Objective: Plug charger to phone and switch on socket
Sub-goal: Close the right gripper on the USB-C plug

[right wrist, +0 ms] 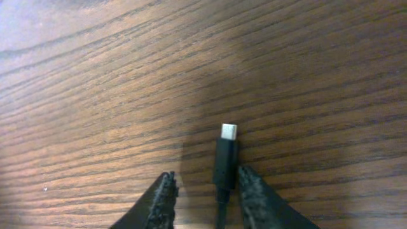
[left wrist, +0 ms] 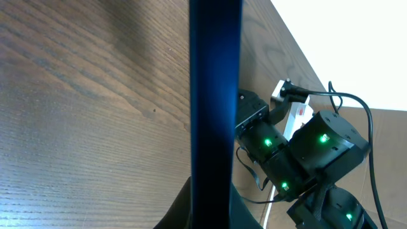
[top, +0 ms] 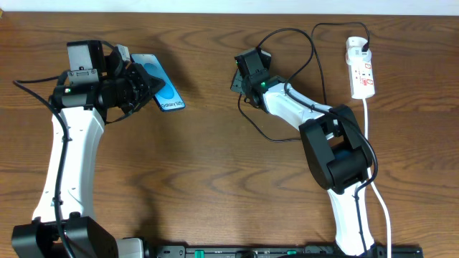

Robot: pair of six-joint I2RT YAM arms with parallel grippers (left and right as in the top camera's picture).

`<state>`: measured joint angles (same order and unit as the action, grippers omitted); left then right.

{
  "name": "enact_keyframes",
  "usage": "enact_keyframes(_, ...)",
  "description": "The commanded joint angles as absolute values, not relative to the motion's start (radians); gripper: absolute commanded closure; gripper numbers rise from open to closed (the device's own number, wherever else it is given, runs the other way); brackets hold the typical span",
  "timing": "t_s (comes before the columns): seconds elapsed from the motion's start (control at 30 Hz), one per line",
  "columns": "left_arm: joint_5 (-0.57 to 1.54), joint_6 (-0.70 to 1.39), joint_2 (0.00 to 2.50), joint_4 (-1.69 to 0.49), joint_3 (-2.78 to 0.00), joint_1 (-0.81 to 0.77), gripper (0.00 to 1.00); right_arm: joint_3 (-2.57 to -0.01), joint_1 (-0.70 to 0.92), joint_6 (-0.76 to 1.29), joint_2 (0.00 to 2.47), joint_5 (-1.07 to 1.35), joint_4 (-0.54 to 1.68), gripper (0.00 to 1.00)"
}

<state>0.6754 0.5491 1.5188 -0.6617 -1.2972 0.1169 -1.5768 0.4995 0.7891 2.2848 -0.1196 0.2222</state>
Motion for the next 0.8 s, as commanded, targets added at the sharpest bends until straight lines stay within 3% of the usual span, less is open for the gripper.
enact_keyframes(0.0, 0.7, 0.536, 1.507, -0.658, -1.328, 0.117, 0.93, -1.518, 0.505, 0.815, 2.416, -0.069, 0.278, 0.74)
enact_keyframes(0.17, 0.7, 0.548, 1.507, -0.663, -1.328, 0.117, 0.93, -1.518, 0.502, 0.815, 2.42, -0.069, 0.308, 0.83)
enact_keyframes(0.3, 0.7, 0.548, 1.507, -0.669, -1.328, 0.117, 0.93, -1.518, 0.501, 0.815, 2.42, -0.069, 0.333, 0.99)
enact_keyframes(0.77, 0.7, 0.549, 1.507, -0.688, -1.328, 0.117, 0.93, -1.56, 0.483, 0.758, 2.323, -0.054, 0.411, 0.99)
